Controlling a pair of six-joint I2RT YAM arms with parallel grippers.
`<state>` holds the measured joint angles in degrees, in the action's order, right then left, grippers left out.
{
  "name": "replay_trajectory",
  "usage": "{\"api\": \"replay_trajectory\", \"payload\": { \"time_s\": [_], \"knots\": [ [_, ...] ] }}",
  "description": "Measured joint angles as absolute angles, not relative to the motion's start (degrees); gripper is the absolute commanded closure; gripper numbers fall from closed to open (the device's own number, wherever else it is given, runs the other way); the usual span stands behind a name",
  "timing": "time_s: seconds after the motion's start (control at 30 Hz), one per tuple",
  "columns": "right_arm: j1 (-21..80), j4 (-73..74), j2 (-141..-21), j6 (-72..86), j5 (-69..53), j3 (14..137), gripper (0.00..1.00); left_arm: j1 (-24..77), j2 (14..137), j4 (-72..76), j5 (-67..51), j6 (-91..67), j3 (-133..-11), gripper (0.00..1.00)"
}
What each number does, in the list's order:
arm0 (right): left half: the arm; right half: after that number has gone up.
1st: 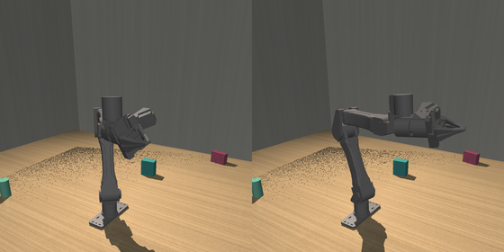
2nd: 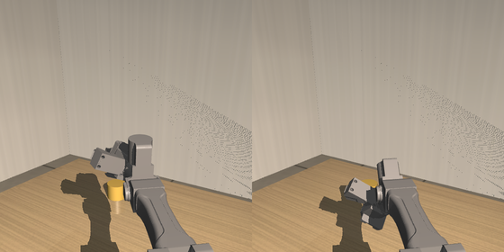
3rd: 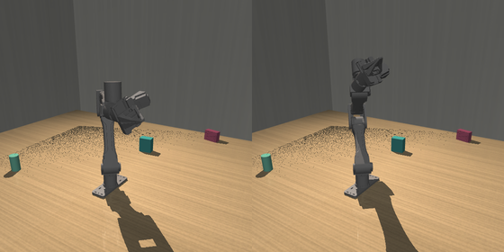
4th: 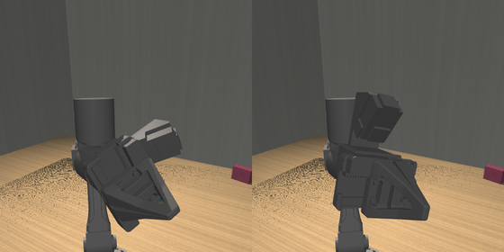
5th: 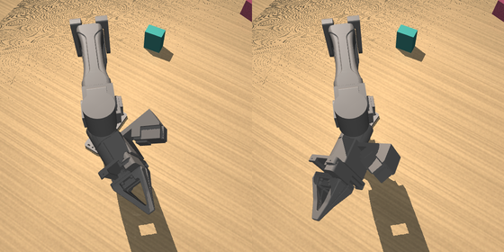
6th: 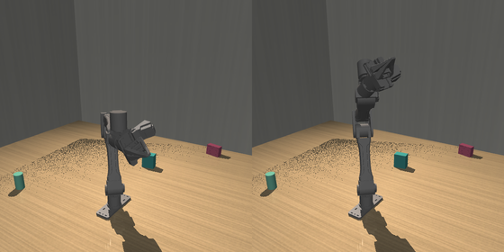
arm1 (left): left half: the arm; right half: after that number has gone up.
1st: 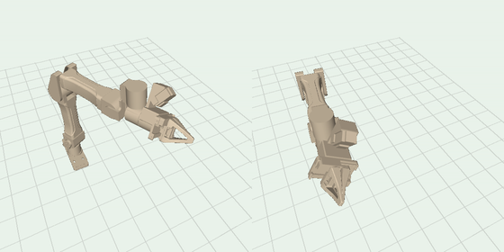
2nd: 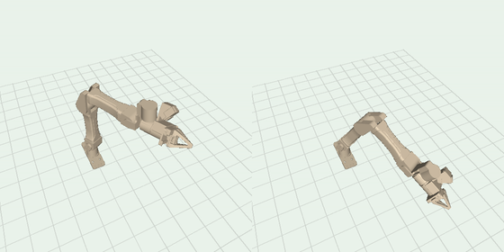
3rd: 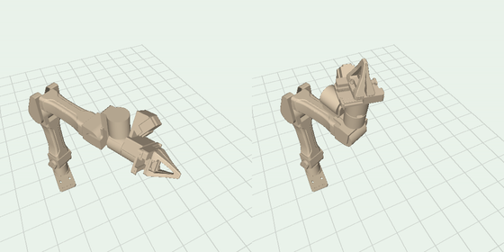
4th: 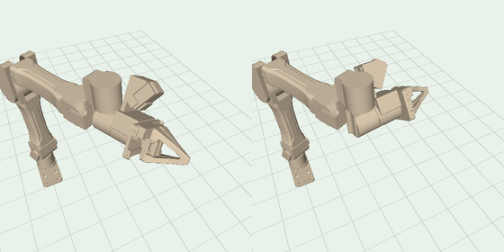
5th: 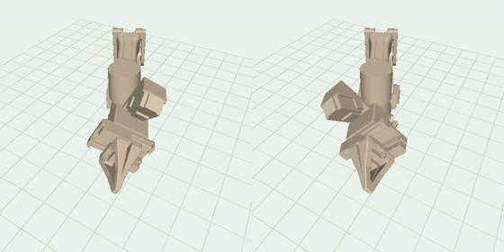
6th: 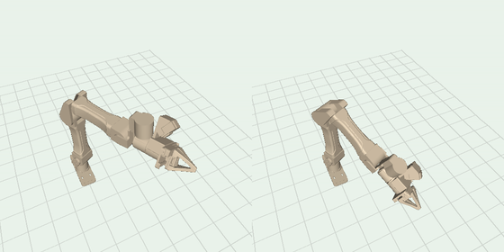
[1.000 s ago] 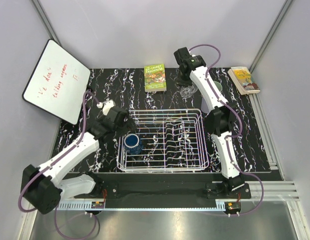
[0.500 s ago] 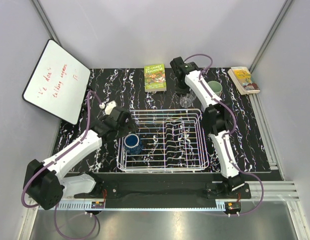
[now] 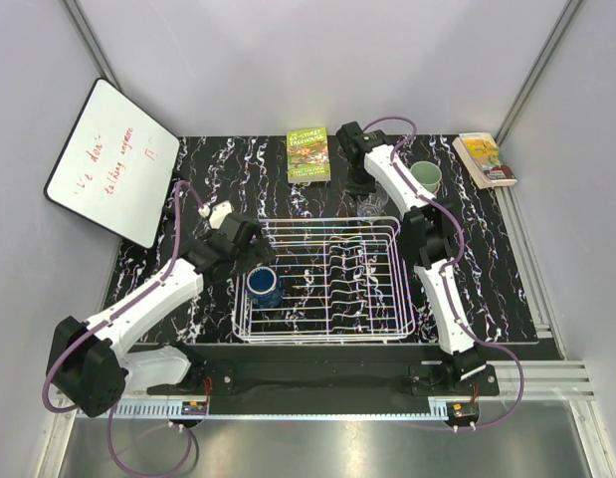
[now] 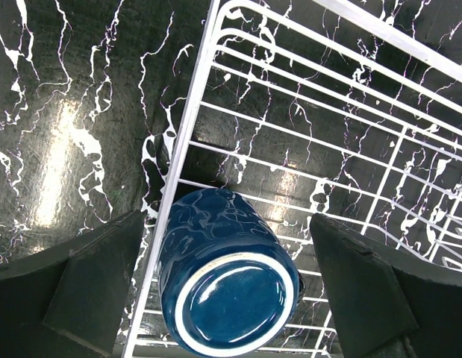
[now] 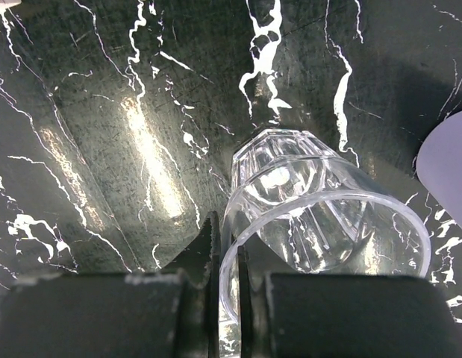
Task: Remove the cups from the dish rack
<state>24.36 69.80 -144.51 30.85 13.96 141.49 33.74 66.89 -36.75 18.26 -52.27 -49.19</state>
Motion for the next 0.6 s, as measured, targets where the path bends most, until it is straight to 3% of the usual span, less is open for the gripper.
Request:
{"api": "replay_trajectory", "payload": {
  "time_s": [0.13, 0.43, 0.53, 0.6],
  "knots": [
    [24.4, 68.8, -144.4, 30.6, 13.8, 140.5, 0.70, 33.8, 66.8, -36.8, 18.3, -52.4, -49.2, 0.01],
    [24.5, 67.3, -141.7, 30.4, 12.7, 135.5, 0.52, 33.8, 66.1, -36.8, 18.3, -52.0, -49.2, 0.01],
    [24.8, 65.4, -136.0, 30.3, 12.2, 134.5, 0.38, 33.8, 64.9, -36.8, 18.4, -51.3, -49.6, 0.01],
    [25.3, 63.5, -131.0, 30.3, 11.5, 133.4, 0.19, 33.8, 64.1, -36.6, 18.6, -50.8, -50.0, 0.01]
  ]
}}
